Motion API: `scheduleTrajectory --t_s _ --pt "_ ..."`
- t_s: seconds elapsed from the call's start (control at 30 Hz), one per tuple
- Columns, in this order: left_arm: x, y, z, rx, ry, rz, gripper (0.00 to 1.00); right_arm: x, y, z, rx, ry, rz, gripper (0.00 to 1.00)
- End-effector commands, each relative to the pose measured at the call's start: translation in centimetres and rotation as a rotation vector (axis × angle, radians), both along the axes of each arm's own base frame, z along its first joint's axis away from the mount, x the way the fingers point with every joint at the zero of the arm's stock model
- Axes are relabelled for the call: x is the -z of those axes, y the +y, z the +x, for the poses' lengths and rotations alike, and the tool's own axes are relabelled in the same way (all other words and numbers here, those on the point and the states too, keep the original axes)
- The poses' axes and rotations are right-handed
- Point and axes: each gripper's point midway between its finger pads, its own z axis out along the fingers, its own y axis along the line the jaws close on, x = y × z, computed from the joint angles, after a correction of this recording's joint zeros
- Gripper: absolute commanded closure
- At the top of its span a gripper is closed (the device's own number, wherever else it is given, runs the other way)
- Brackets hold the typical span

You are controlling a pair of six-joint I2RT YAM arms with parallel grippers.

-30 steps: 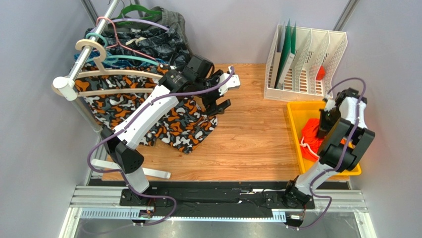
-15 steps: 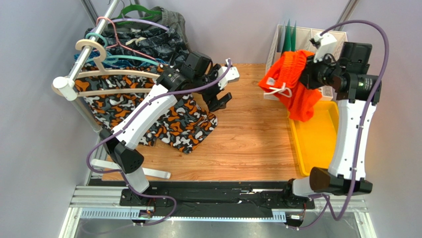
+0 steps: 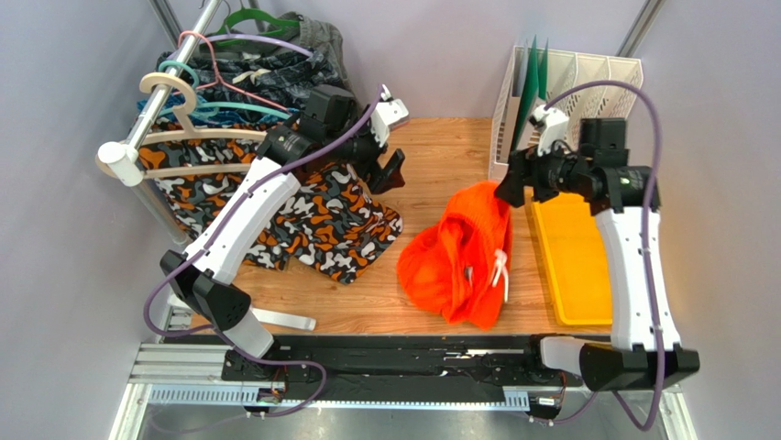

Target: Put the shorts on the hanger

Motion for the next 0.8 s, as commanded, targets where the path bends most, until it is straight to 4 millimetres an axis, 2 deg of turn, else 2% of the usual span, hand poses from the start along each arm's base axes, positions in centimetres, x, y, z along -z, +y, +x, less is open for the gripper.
scheduleTrajectory --t_s 0.0,0.03,0.13,0.23,0.3,0.33,0.4,0.43,0.5,0.53,0.6,0.77 --pt "2.0 0.1 -2.4 0.101 0.030 0.023 0.01 6.7 -1.6 0.3 0.057 0.201 -0.065 0.06" --pt "3.4 0.3 -3.0 0.134 0.036 0.054 0.01 7.6 -1.6 -0.3 0.048 0.235 -0.069 0.05" --pt "5.8 0.6 -5.2 0.201 0.078 0.089 0.01 7.9 -1.1 -0.8 -0.037 0.195 -0.078 0.05" --pt "6.1 0.5 -7.2 0.270 0.096 0.053 0.01 8.3 0.3 -1.8 -0.206 0.131 -0.113 0.05" --pt "5.5 0.1 -8.3 0.312 0.109 0.002 0.02 8.9 0.9 -2.2 -0.293 0.089 -0.170 0.05" --pt "4.7 0.1 -9.0 0.333 0.103 -0.024 0.02 9.3 2.1 -2.4 -0.353 0.066 -0.195 0.05" --pt "3.6 -0.3 -9.8 0.359 0.093 -0.078 0.01 10.9 3.0 -2.8 -0.414 0.056 -0.244 0.05" --pt "2.7 0.0 -10.4 0.345 0.084 -0.104 0.01 11.1 4.6 -2.7 -0.482 -0.003 -0.268 0.05" --pt "1.0 0.0 -10.0 0.325 0.008 -0.144 0.01 12.8 5.9 -2.4 -0.534 -0.044 -0.310 0.05" --pt "-0.1 0.4 -10.3 0.306 -0.015 -0.165 0.01 13.3 7.3 -2.8 -0.588 -0.069 -0.321 0.06" --pt "-2.2 0.9 -10.2 0.267 -0.087 -0.200 0.01 15.0 8.6 -2.0 -0.611 -0.095 -0.347 0.07" --pt "-5.2 1.6 -11.1 0.254 -0.176 -0.271 0.01 18.3 11.4 -1.4 -0.678 -0.094 -0.356 0.11"
